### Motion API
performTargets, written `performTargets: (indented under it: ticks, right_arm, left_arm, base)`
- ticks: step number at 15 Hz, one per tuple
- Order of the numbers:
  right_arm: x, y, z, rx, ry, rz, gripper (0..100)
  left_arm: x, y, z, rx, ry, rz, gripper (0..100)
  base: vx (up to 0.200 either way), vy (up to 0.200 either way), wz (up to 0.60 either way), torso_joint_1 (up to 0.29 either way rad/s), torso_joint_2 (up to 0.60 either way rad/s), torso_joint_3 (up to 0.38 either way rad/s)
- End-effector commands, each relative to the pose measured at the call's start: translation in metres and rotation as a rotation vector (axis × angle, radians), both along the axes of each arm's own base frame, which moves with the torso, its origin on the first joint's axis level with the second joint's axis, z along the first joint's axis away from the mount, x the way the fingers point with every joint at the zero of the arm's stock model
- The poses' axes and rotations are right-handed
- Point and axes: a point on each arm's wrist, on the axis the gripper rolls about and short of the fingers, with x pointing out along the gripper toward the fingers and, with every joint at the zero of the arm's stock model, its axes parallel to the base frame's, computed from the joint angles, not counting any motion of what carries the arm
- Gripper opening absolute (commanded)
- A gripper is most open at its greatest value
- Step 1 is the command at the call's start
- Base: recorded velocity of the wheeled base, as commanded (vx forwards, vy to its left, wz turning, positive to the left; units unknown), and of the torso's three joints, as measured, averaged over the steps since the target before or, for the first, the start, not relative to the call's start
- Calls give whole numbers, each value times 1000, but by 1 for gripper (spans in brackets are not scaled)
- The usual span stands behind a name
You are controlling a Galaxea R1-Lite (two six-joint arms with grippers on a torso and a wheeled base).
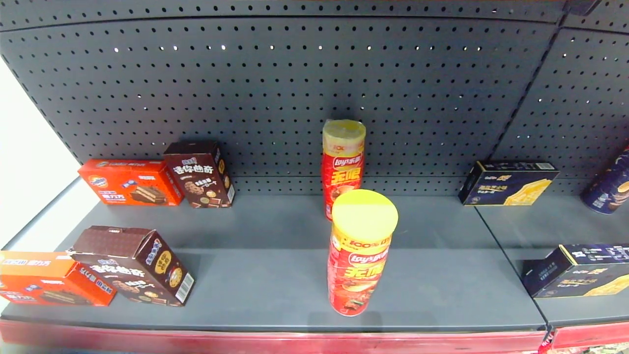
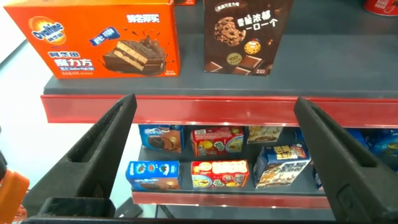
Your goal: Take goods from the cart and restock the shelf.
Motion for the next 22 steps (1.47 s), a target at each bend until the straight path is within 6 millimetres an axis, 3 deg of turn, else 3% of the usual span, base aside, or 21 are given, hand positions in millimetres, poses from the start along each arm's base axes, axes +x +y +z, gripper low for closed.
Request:
performTargets:
  ticks: [1,22]
  right_arm:
    - [0,0,0,0,-4,-1,100]
    - [0,0,0,0,-4,1,100]
  left_arm:
    - [0,0,0,0,0,1,100]
    - [0,0,0,0,0,1,100]
  base:
    - [0,0,0,0,0,0]
    - [-10,-10,0,0,0,0]
